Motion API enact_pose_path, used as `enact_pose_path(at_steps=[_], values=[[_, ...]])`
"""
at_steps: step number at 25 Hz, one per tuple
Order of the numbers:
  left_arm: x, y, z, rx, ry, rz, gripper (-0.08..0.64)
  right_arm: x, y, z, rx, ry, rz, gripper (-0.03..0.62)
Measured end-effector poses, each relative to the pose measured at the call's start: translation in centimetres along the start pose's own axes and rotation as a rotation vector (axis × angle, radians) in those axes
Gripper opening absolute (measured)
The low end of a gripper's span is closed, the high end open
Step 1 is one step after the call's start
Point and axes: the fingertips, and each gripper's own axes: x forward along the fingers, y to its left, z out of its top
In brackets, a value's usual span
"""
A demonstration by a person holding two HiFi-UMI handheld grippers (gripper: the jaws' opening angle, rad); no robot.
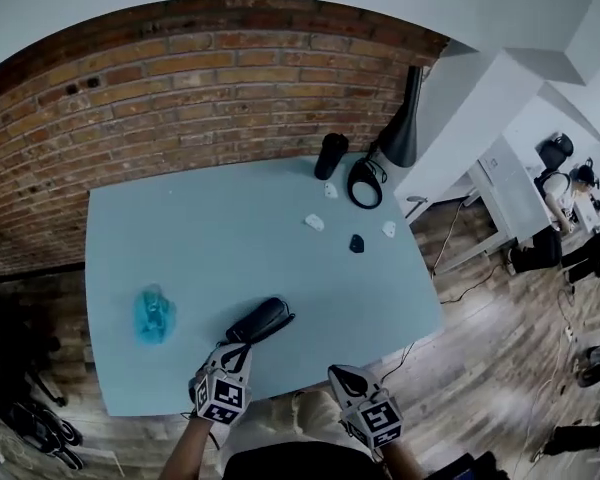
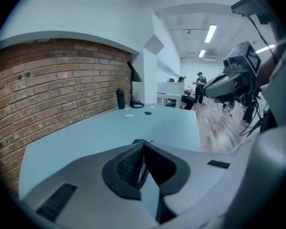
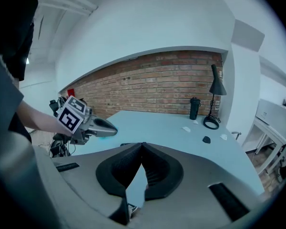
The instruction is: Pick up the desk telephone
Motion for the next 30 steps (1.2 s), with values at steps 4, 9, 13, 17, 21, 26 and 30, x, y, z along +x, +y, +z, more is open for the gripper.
enact_pose_path(at_steps=[4,9,13,17,21,26,30], values=[[2.0,1.3,0.1,0.061,0.089,-0.08,0.072,0.8,-0.9,-1.4,0.06,0.037,-0.027,0.006],[5.0,1.1,-1.6,0.14,0.249,-0.169,0.205,1.7,-3.0,-2.7,0.14,0.008,-0.053,0.006],[6.9,1.6,-4.2,0.248,0.397,-0.233,0.24,1.5,-4.5,-5.2,0.236,-0.022,-0.133,0.006],[8.9,2.3,-3.9,0.265,0.455,-0.239,0.265,-0.8,-7.4,-8.1,0.311,-0.011,-0.213,0.005],[11.2,2.8,-2.8,0.209,0.505,-0.256,0.269,-3.6,-11.0,-11.4,0.419,0.013,-0.341,0.005],[13.8,1.7,-4.6,0.192,0.619,-0.293,0.351,-5.8,-14.8,-14.1,0.533,0.024,-0.463,0.006],[14.3,1.5,-6.5,0.242,0.696,-0.298,0.379,-6.2,-14.6,-14.8,0.506,0.043,-0.485,0.006]])
